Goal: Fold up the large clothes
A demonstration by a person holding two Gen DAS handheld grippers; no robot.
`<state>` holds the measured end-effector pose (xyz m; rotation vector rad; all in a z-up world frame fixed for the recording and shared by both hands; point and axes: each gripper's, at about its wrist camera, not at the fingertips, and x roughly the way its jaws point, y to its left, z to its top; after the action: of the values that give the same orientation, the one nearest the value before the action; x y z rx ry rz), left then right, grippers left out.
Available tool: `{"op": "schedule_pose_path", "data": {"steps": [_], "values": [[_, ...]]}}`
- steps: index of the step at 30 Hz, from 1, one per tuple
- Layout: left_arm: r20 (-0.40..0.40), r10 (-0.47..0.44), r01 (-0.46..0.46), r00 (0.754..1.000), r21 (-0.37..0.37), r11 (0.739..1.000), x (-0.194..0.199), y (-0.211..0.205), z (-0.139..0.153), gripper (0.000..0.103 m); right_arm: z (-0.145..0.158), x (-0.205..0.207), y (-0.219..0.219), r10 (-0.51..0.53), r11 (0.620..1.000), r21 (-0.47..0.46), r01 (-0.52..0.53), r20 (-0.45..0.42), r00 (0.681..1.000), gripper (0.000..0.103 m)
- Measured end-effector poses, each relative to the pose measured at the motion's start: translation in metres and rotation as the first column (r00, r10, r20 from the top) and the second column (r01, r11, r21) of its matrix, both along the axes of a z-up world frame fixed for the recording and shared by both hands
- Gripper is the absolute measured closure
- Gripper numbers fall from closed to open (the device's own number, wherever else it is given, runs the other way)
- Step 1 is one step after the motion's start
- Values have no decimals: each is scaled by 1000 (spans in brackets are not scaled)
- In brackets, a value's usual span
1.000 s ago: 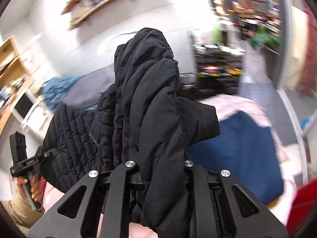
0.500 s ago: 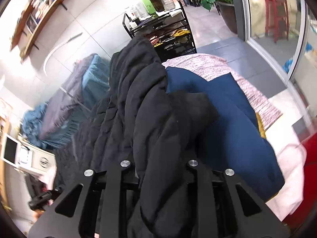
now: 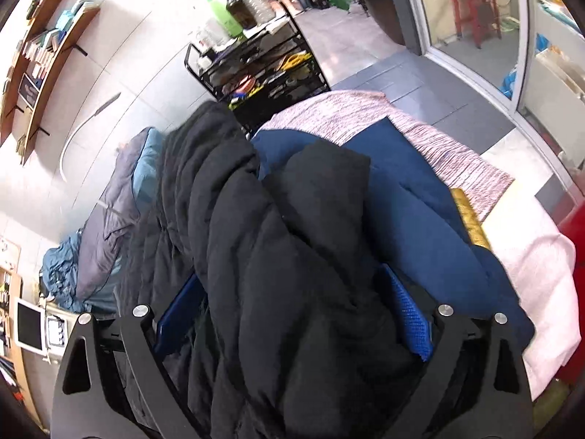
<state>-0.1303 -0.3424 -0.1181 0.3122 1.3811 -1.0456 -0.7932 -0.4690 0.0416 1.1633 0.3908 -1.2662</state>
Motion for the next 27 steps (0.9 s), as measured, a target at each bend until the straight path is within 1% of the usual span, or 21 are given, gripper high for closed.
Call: {"op": "schedule_pose_path", "data": {"steps": [2, 3, 4, 5, 6, 7, 9, 10, 12, 13, 15, 17, 18, 19, 20, 21, 22, 24, 25, 26, 27], "values": [[63, -4, 4, 998, -12, 1000, -1, 6, 15, 6, 12, 6, 7, -10, 1000, -27, 8, -71, 997, 11], [109, -6, 7, 994, -7, 1000, -2, 6, 22, 6, 21, 12, 12, -10, 999, -45, 4, -128, 992, 11], [174, -6, 5, 985, 2, 1000, -3, 10, 31, 6, 29, 20, 17, -5, 999, -53, -6, -196, 981, 11], [229, -4, 3, 973, 7, 1000, -7, 12, 39, 6, 34, 26, 21, 0, 998, -58, -14, -247, 969, 11], [282, -1, 0, 959, 4, 1000, -11, 14, 46, 6, 42, 36, 27, 13, 997, -72, -37, -311, 950, 11], [344, 7, -1, 939, -15, 1000, -16, 18, 57, 6, 49, 45, 33, 29, 994, -85, -63, -350, 936, 11], [416, 1, 18, 909, -41, 999, -25, 20, 70, 6, 63, 66, 45, 67, 988, -98, -120, -425, 903, 11], [457, -34, 59, 889, -42, 997, -34, 20, 78, 6, 69, 75, 52, 84, 984, -100, -144, -453, 888, 11], [497, -115, 150, 860, -30, 988, -49, 15, 90, 6, 80, 97, 66, 118, 978, -90, -188, -507, 854, 11], [511, -172, 210, 842, -18, 977, -59, 13, 96, 6, 83, 103, 71, 128, 976, -85, -199, -517, 846, 11], [540, -241, 291, 806, -9, 957, -78, 11, 108, 6, 92, 119, 88, 148, 972, -78, -222, -529, 835, 11], [552, -300, 351, 778, 15, 936, -96, 12, 116, 6, 98, 133, 103, 172, 970, -57, -235, -522, 835, 11], [550, -324, 372, 770, 27, 928, -103, 11, 117, 6, 100, 140, 115, 194, 968, -38, -247, -509, 838, 11], [540, -365, 407, 758, 44, 912, -113, 11, 118, 6, 101, 147, 121, 210, 967, -24, -255, -499, 841, 11], [523, -398, 433, 753, 61, 899, -120, 11, 117, 6, 101, 155, 130, 228, 965, -2, -262, -488, 843, 11], [498, -431, 452, 753, 84, 888, -127, 12, 116, 6, 101, 162, 137, 240, 964, 17, -265, -481, 843, 11], [466, -457, 458, 758, 118, 881, -133, 12, 113, 6, 100, 169, 141, 252, 962, 33, -270, -478, 841, 11], [397, -491, 454, 775, 191, 870, -139, 15, 105, 6, 98, 182, 154, 281, 956, 67, -285, -482, 830, 11], [352, -512, 462, 784, 220, 859, -141, 16, 101, 6, 97, 188, 159, 294, 953, 80, -293, -491, 820, 11], [332, -526, 475, 783, 228, 850, -143, 18, 99, 6, 95, 194, 165, 307, 949, 94, -302, -503, 808, 11], [328, -539, 486, 776, 233, 842, -145, 21, 99, 6, 93, 199, 171, 317, 946, 111, -305, -519, 794, 11]]}}
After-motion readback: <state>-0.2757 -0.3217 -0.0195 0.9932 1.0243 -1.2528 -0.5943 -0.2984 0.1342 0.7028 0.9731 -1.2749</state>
